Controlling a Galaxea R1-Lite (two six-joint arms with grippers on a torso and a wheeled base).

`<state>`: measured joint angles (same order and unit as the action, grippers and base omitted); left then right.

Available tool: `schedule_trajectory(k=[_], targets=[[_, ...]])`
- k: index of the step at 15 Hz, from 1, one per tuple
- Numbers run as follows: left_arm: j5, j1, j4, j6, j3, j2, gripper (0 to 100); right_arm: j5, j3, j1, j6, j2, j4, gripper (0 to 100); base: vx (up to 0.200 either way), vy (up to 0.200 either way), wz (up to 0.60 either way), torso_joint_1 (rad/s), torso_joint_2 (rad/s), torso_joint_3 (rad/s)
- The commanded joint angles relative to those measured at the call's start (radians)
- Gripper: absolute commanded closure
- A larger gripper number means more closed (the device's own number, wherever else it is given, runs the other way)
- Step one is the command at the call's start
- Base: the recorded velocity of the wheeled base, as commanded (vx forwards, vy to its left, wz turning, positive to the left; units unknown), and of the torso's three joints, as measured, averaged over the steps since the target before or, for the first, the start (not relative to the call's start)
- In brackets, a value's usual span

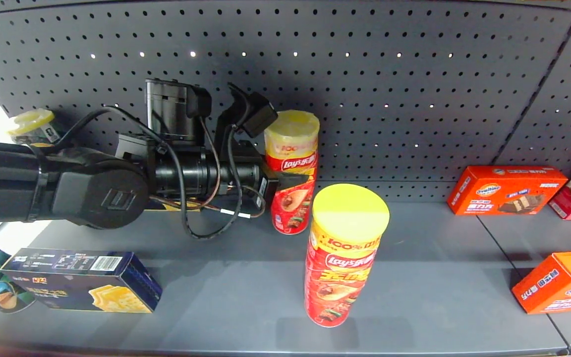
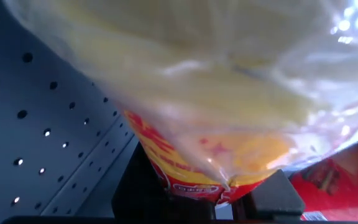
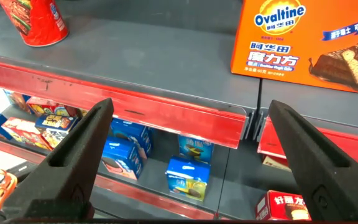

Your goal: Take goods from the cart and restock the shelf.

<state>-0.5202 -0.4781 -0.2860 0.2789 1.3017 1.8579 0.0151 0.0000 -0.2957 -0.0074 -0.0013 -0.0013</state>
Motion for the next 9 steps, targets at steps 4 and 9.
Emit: schedule_trajectory(k=[4, 9], targets=[[0.000, -0.011, -0.002, -0.003, 0.027, 0.043, 100, 0.000, 0.000, 0.000, 0.000, 0.001, 0.000, 0, 0.000, 0.000, 0.00, 0.000, 0.00, 0.000], [0.000, -0.016, -0.004, -0.001, 0.037, 0.070, 100, 0.000, 0.000, 0.000, 0.000, 0.001, 0.000, 0, 0.000, 0.000, 0.00, 0.000, 0.00, 0.000]])
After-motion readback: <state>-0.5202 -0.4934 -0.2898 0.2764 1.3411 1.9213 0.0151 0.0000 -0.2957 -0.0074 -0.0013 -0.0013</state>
